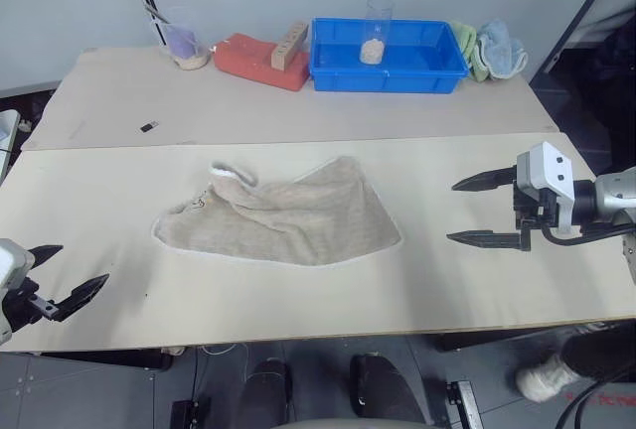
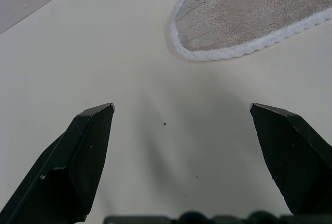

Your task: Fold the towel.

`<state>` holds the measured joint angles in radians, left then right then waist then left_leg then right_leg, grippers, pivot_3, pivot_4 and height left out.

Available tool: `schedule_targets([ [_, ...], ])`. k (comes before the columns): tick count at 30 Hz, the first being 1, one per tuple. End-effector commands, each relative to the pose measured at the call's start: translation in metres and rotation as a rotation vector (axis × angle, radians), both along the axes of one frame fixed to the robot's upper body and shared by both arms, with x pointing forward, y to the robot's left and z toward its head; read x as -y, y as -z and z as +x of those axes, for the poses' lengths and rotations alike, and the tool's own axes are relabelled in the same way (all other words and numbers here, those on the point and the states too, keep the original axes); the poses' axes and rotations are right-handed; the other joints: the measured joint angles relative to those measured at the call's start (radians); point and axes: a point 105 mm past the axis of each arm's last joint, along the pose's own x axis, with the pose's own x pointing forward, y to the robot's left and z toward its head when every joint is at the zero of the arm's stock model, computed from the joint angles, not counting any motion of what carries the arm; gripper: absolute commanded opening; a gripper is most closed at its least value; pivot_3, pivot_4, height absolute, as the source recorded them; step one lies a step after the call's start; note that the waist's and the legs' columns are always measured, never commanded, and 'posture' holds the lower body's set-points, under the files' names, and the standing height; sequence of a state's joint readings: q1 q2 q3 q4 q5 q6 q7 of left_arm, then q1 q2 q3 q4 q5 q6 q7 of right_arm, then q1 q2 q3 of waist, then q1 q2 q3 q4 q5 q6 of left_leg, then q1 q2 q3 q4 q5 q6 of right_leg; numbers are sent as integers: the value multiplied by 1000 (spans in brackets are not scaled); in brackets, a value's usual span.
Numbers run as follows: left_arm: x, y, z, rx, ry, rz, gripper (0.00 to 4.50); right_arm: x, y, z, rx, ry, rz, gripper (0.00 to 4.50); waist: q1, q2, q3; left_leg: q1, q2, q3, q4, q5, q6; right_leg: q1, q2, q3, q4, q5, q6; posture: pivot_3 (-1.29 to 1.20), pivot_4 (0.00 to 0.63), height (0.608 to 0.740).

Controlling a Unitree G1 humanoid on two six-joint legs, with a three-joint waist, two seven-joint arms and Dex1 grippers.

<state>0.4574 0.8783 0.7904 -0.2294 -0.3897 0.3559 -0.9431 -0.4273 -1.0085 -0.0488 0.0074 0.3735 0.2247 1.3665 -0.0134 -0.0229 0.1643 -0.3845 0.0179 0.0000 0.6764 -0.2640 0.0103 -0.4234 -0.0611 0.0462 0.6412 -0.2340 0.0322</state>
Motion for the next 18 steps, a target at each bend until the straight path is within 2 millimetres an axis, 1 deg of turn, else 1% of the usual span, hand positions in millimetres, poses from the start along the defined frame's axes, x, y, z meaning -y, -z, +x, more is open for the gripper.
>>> schedule_targets([
  [1, 1, -13, 0, 50, 11, 25, 4500, -3, -10, 0, 52, -25, -10, 4489, 0, 0, 0, 0, 0, 0, 0, 0, 0, 0, 0, 0, 0, 0, 0, 0, 150, 740],
  [6, 7, -13, 3, 72, 43, 14, 4500, -3, -7, -2, 47, -29, -16, 4489, 0, 0, 0, 0, 0, 0, 0, 0, 0, 0, 0, 0, 0, 0, 0, 0, 150, 740],
  [11, 10, -11, 4, 58, 72, -3, 4500, -6, -8, -3, 46, -34, -8, 4489, 0, 0, 0, 0, 0, 0, 0, 0, 0, 0, 0, 0, 0, 0, 0, 0, 150, 740],
  [15, 14, -13, 9, 79, 88, -31, 4500, -15, -12, -4, 51, -55, 23, 4489, 1, 0, 0, 0, 0, 0, 0, 0, 0, 0, 0, 0, 0, 0, 0, 0, 150, 740],
  [18, 17, -9, 10, 58, 103, -41, 4500, -25, -19, -8, 50, -83, 55, 4489, 0, 0, 0, 0, 0, 0, 0, 0, 0, 0, 0, 0, 0, 0, 0, 0, 150, 740],
])
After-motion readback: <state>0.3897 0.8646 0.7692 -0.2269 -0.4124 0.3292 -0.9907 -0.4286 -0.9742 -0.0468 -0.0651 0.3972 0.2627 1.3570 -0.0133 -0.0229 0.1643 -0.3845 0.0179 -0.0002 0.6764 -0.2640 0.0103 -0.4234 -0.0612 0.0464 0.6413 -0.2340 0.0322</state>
